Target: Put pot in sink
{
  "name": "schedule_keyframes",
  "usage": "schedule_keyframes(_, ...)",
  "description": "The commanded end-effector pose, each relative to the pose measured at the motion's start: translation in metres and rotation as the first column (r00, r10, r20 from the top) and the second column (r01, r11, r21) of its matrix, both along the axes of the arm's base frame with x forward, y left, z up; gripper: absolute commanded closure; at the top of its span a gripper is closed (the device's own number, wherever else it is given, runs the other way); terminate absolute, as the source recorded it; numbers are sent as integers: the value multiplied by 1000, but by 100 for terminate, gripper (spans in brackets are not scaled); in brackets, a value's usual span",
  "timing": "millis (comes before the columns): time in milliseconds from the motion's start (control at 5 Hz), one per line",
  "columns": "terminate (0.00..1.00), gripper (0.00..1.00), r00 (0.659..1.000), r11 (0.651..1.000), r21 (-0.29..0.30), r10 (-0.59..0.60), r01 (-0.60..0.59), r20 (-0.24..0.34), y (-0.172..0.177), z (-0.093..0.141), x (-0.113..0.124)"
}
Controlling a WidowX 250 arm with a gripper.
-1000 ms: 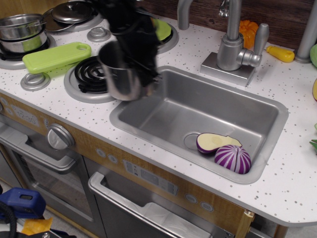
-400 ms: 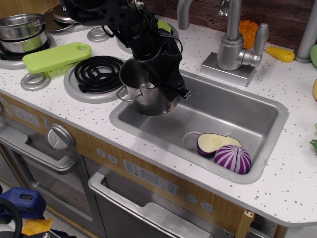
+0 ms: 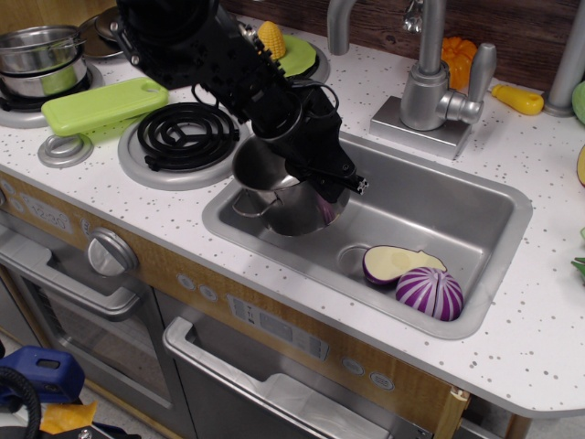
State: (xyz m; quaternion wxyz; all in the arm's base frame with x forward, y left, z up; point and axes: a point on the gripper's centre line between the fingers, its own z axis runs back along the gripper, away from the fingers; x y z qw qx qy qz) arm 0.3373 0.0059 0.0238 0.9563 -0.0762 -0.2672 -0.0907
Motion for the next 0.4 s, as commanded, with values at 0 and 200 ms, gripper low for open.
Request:
schedule_keyframes(0,0,0,998,999,27,20,-22,67,-10,10,6)
schedule_keyframes(200,100,0,998,999,27,20,-22,67,-10,10,6)
